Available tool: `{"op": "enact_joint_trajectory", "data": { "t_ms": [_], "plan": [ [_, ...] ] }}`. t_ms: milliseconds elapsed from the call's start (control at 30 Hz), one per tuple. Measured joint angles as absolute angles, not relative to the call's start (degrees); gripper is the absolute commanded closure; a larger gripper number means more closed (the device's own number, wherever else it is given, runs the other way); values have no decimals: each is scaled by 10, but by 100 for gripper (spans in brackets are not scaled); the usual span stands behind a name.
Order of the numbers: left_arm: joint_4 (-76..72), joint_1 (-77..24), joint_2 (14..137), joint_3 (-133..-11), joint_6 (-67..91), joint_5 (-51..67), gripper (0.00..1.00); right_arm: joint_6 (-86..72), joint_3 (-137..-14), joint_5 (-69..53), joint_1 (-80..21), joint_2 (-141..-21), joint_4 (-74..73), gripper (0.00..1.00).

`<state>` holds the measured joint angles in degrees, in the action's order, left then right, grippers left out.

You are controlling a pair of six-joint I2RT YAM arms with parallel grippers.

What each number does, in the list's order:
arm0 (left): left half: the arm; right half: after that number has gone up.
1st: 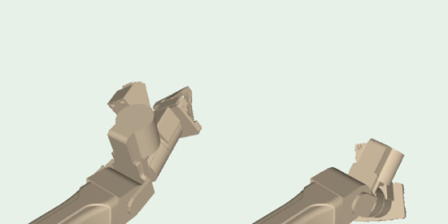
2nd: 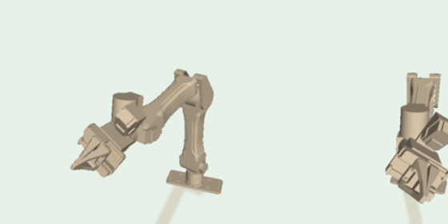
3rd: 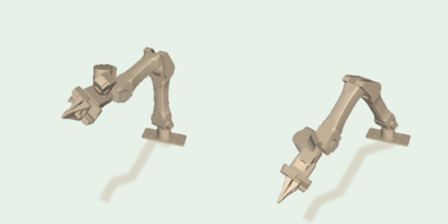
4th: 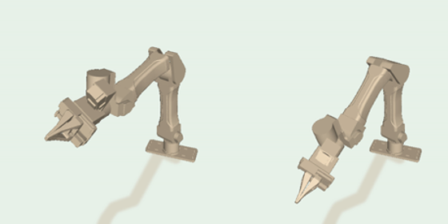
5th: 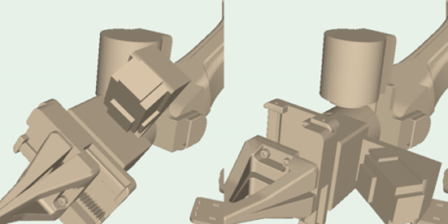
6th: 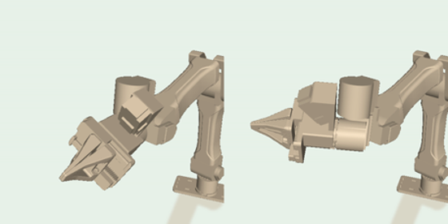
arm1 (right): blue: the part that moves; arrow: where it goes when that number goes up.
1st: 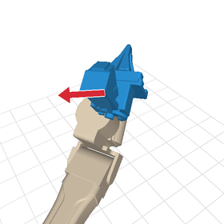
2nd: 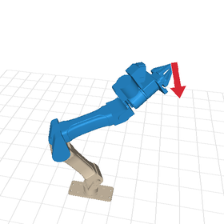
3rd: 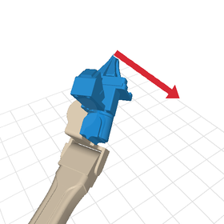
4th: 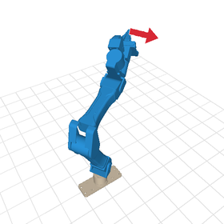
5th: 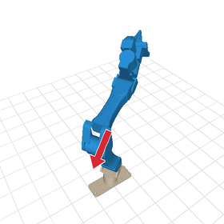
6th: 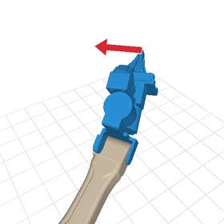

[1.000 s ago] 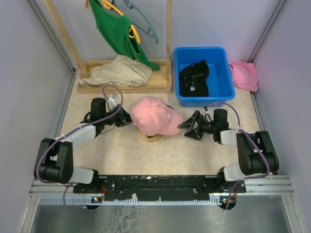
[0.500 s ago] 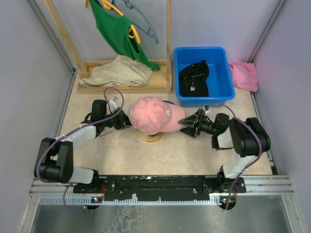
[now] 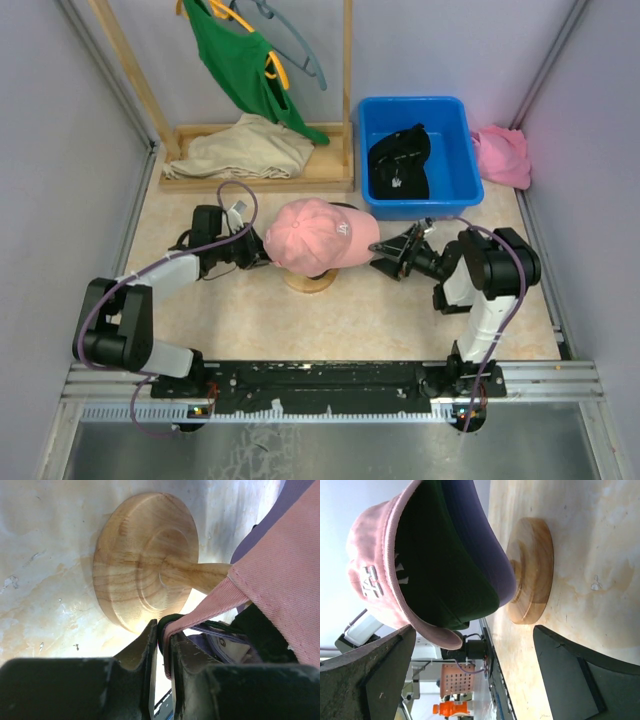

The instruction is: Stack the hats

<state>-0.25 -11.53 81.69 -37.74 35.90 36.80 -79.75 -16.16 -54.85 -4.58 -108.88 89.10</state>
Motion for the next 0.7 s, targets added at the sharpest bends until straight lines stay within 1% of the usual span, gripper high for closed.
{"op": "enact_joint_trajectory", "data": {
  "t_ms": [300,500,700],
  "plan": [
    [25,-115,820,-390,351,363,81,-792,-201,-529,-46,-1068,896,1],
    [45,-115,827,-406,343,359,81,-731,-208,-517,-43,-1014,856,1],
    [51,-115,842,-418,338,360,82,-722,-223,-510,-44,-1049,867,1]
  ]
}}
